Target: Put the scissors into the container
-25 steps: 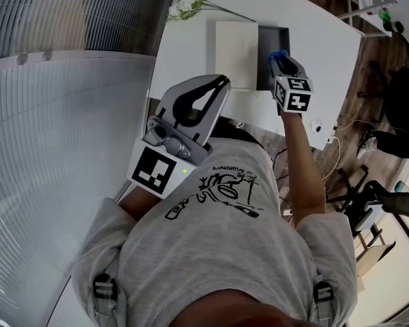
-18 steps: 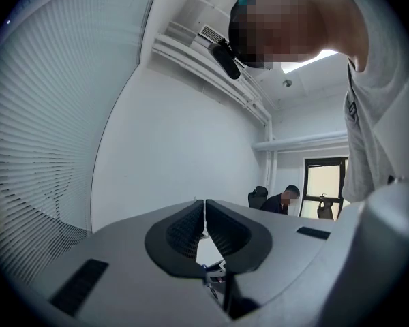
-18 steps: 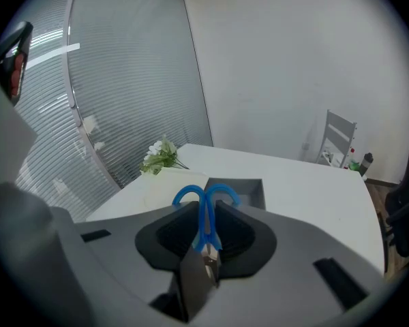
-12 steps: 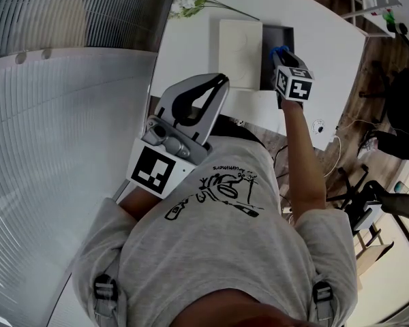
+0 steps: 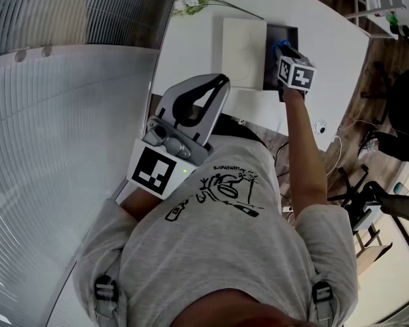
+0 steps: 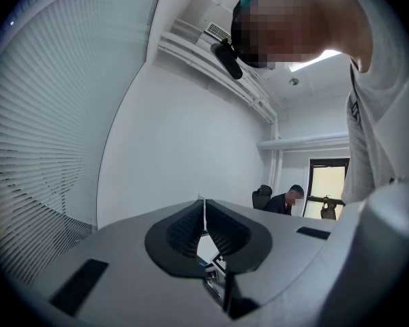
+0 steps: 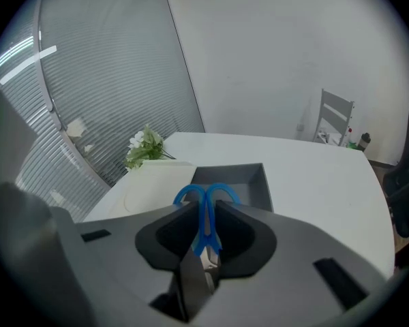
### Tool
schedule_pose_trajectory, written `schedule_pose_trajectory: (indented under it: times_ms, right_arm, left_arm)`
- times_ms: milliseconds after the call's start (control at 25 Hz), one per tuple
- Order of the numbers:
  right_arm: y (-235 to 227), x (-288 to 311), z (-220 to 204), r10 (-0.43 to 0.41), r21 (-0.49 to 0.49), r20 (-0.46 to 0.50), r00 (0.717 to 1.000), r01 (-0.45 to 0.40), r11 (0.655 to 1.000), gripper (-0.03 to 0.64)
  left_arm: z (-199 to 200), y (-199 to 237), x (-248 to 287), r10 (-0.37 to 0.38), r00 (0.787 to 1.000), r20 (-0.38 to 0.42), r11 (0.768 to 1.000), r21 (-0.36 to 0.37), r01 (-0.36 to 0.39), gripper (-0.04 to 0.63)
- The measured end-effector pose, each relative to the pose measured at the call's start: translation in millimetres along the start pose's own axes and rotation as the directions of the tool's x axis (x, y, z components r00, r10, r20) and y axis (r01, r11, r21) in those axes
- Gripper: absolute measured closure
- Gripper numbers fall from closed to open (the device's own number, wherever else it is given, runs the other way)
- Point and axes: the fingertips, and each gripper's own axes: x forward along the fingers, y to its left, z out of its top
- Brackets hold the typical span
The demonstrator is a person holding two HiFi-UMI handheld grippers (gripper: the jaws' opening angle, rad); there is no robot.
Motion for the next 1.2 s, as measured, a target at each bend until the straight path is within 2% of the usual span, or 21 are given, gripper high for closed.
schedule_pose_trajectory:
  times_ms: [880, 1200]
  right_arm:
    - [-16, 49, -19, -0.054, 0.062, -0.132, 0.990, 0.062, 0.996, 0.531]
    - [-19, 57, -29, -0.075, 0.057, -0.156, 0.985, 0.084, 0.995, 0.528]
  left_arm:
    - [-3, 10, -12, 0.034, 0.999, -0.017, 0.999, -0.007, -0.035, 0.569]
    - [-6, 12, -16, 0.042, 0.999, -0.027, 0.999, -0.012, -0.043, 0.569]
